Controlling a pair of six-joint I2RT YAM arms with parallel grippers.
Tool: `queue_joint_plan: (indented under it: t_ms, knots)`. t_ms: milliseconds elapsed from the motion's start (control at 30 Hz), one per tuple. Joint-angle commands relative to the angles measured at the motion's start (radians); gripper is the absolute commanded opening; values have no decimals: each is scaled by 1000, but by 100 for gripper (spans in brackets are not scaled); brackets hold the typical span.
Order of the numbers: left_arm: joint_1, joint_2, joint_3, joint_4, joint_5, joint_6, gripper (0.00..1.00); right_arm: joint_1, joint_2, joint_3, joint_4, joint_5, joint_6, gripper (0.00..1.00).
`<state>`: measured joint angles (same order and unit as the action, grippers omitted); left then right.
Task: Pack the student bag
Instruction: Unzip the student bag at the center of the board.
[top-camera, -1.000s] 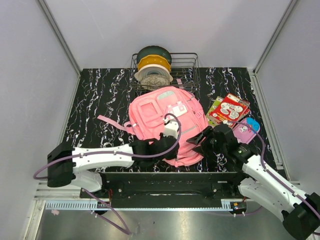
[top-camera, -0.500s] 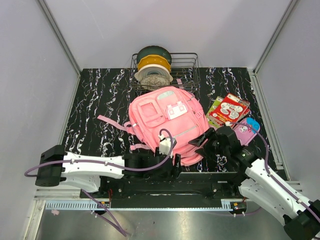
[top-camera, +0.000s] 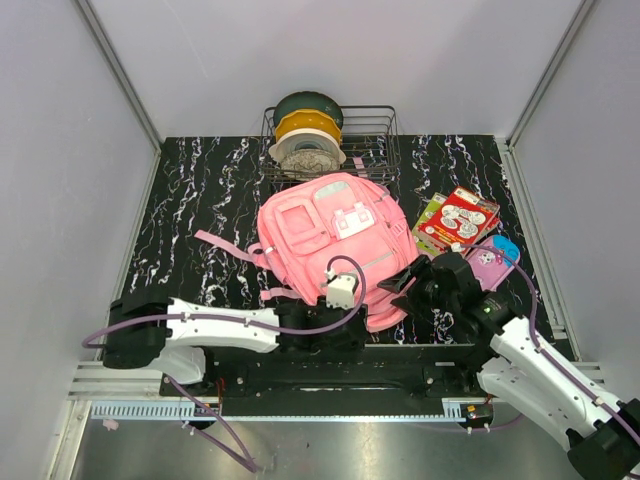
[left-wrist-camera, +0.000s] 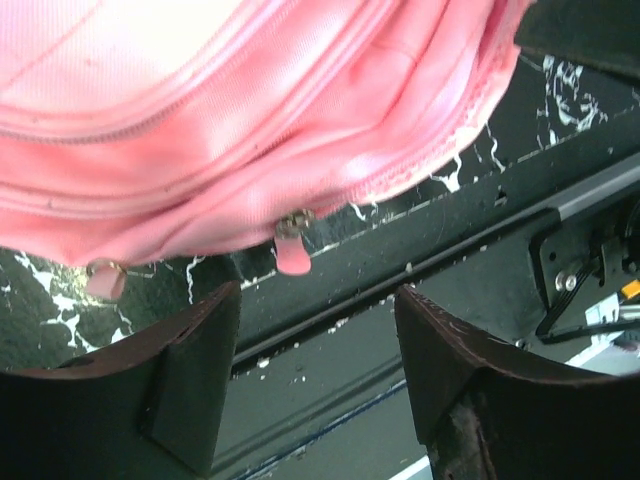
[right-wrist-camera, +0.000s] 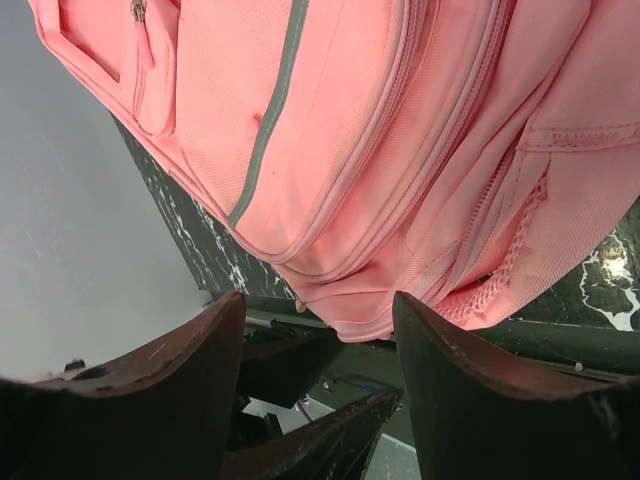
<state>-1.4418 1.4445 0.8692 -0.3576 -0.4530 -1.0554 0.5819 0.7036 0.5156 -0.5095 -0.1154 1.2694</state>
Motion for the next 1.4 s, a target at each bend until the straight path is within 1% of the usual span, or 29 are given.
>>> queue_joint_plan:
  t_ms: [0, 100, 233, 333, 400, 533, 667, 800, 900, 967, 1000, 1033, 1133, 1233, 1267, 1300, 1367]
  knots:
    - [62, 30, 10, 106, -6, -3, 67, 7, -21, 20, 32, 31, -15, 66]
    - [81, 39, -13, 140, 16, -3, 65, 7, -29, 26, 28, 40, -15, 66]
    - [84, 76, 2, 154, 30, 5, 62, 7, -36, 17, 35, 51, -7, 67]
    - [84, 105, 22, 134, 43, 5, 58, 7, -30, 23, 37, 51, -11, 67]
    - [84, 103, 24, 120, 50, -9, 57, 6, -30, 26, 34, 52, -13, 67]
    - [84, 106, -10, 129, 54, -37, 53, 7, -36, 18, 43, 57, -10, 67]
    - [93, 148, 5, 140, 43, -20, 45, 7, -26, 15, 60, 49, -10, 67]
    - [98, 182, 40, 128, 48, -14, 43, 7, -16, 21, 63, 46, -21, 67]
    - [100, 188, 42, 129, 45, -11, 36, 6, -19, 17, 69, 46, -19, 68]
    - [101, 197, 42, 131, 46, -8, 34, 7, -18, 11, 75, 42, -18, 67]
    - [103, 200, 48, 126, 48, -6, 29, 7, -19, 9, 77, 42, -15, 68]
    - [106, 205, 51, 124, 48, -5, 25, 7, -21, 6, 75, 40, -13, 68]
    - [110, 217, 60, 121, 54, 1, 20, 7, -24, 6, 75, 42, -13, 68]
    - [112, 223, 70, 117, 59, 6, 10, 7, -27, 6, 77, 46, -18, 68]
    - [112, 223, 70, 117, 59, 8, 3, 7, -26, 4, 75, 46, -18, 68]
    - [112, 223, 68, 115, 59, 6, 0, 7, -24, 4, 75, 45, -21, 68]
    - [112, 220, 68, 112, 56, 12, 0, 7, -19, 6, 65, 39, -25, 68]
